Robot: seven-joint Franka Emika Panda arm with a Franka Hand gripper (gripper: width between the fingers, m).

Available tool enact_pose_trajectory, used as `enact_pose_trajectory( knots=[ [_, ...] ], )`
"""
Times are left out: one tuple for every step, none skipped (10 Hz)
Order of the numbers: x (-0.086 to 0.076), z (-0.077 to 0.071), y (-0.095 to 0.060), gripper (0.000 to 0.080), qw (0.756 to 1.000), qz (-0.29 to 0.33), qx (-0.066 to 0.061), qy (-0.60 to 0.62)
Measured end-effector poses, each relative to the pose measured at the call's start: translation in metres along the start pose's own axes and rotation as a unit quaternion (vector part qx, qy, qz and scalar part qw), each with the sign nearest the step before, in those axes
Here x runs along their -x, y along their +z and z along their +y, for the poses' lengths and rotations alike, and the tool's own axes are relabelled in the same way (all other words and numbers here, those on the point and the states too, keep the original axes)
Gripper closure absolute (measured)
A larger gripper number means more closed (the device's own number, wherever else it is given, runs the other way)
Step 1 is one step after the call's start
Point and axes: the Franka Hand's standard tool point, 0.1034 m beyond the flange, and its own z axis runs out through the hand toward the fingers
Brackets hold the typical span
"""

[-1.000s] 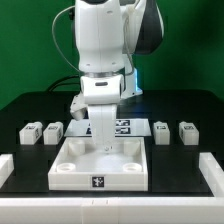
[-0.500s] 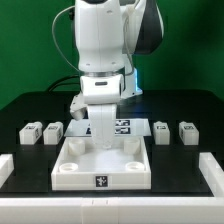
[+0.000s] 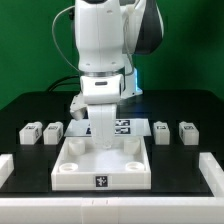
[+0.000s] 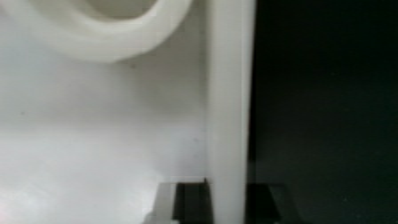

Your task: Assemble one leg

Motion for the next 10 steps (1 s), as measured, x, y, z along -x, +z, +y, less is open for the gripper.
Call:
enact_pose_trajectory(
  knots=[
    [-0.010,0.012,-0.002,0.0739,1.000,0.002,0.008,0.001],
    [-0.024,0.022,-0.002,0.0739,1.000,0.006,0.013,-0.006],
    [-0.041,0.034,-0.001,0.0739,1.000,0.011,0.018,0.002],
    [-0.062,0.045,-0.001,0.0739,1.000,0.017,0.023,0.006],
    [-0.074,0.052,-0.001,0.0739,0.999,0.020,0.028,0.000],
    [-0.083,0.057,-0.001,0.0739,0.999,0.023,0.031,-0.005],
    [-0.085,0.064,0.000,0.0739,0.999,0.024,0.028,-0.007],
    [-0.086,0.070,0.000,0.0739,0.999,0.025,0.027,-0.013],
    [-0.086,0.070,0.002,0.0739,0.999,0.027,0.021,-0.021],
    [-0.085,0.070,0.004,0.0739,0.999,0.028,0.012,-0.017]
  ],
)
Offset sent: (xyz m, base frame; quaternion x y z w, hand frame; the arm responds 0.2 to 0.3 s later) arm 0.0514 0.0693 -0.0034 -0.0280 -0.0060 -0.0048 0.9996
